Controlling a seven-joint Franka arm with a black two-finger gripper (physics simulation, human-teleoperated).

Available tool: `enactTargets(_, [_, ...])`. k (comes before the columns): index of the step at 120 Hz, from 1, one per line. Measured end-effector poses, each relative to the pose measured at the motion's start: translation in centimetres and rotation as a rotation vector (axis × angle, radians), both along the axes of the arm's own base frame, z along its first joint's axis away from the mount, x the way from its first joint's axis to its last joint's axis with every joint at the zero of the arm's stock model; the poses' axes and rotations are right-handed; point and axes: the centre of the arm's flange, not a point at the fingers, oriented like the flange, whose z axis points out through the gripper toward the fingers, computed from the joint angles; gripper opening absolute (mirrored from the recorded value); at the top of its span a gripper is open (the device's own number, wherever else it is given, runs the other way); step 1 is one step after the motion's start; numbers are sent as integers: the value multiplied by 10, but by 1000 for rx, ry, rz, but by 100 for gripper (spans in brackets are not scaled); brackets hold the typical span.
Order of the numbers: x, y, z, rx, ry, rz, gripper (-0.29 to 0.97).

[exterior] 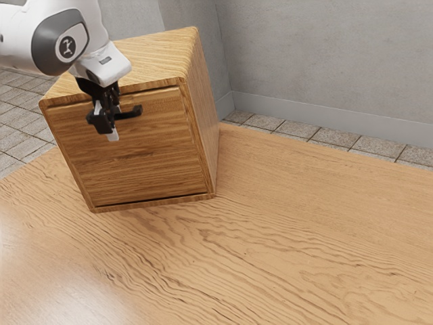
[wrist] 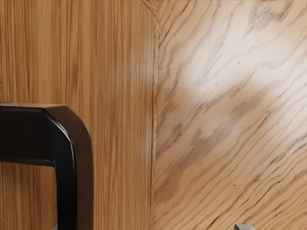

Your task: Pull the drawer handle with one arm to open the drawer

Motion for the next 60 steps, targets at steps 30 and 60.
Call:
enactTargets(30, [-6,-6,-1,-27,4,19,39])
enactTargets(60, [-13,-16,3,-41,-4,32,38])
